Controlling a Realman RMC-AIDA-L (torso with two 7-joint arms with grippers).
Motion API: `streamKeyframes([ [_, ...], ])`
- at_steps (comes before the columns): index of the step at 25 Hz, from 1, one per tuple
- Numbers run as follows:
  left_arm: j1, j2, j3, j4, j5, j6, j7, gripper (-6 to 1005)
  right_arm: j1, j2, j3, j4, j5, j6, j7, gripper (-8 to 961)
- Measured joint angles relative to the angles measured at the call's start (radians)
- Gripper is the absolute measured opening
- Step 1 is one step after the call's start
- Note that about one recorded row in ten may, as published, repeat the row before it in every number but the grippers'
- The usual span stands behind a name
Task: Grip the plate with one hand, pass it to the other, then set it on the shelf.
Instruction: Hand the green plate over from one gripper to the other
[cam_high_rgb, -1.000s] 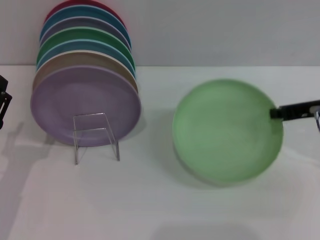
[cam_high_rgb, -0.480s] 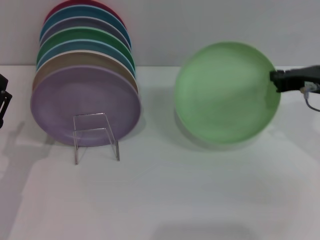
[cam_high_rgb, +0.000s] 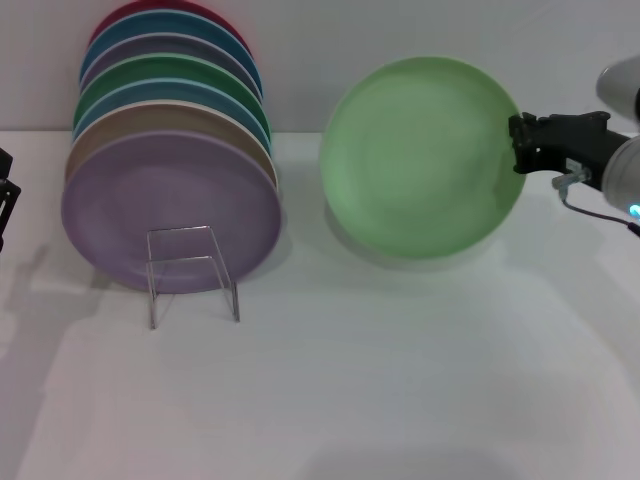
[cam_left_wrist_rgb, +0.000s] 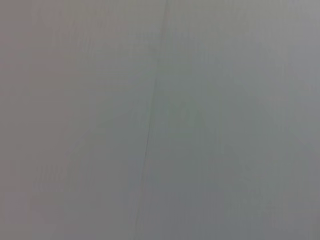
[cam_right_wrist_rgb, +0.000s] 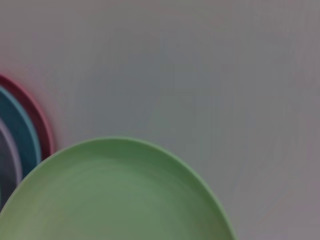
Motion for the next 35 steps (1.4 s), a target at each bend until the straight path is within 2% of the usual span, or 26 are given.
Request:
streamKeyframes([
  [4,0.000,0.001,0.000,0.002,0.000,0.002,0.000,815,-0.033,0.000,-0.097,-0.059,0.005,-0.220,0.000,17],
  [12,0.013,-0.001,0.018,-0.002,0.007,0.007,-0.002,814,-0.075,0.000,-0.342,-0.277,0.009,-0.799,0.058,18],
  [20,0.055,-0.003,0.118,-0.015,0.009,0.076,-0.071,814,-0.071,0.001,-0.519,-0.527,0.007,-1.231,0.188,17],
  [22,0.079,-0.003,0.190,-0.029,0.009,0.109,-0.078,814,-0.068,0.001,-0.562,-0.592,0.003,-1.345,0.235,17],
  [25,0.089,-0.002,0.227,-0.038,0.009,0.119,-0.078,814,-0.063,0.000,-0.621,-0.668,0.002,-1.476,0.298,17],
  [26,0.097,-0.003,0.278,-0.047,0.009,0.125,-0.076,814,-0.063,0.000,-0.641,-0.687,0.002,-1.514,0.309,17],
  [28,0.100,-0.004,0.318,-0.051,0.009,0.122,-0.068,814,-0.066,0.003,-0.691,-0.724,0.003,-1.579,0.321,17],
  [35,0.091,-0.006,0.426,-0.095,0.006,0.040,0.006,814,-0.101,0.009,-0.816,-0.755,0.009,-1.687,0.308,18],
])
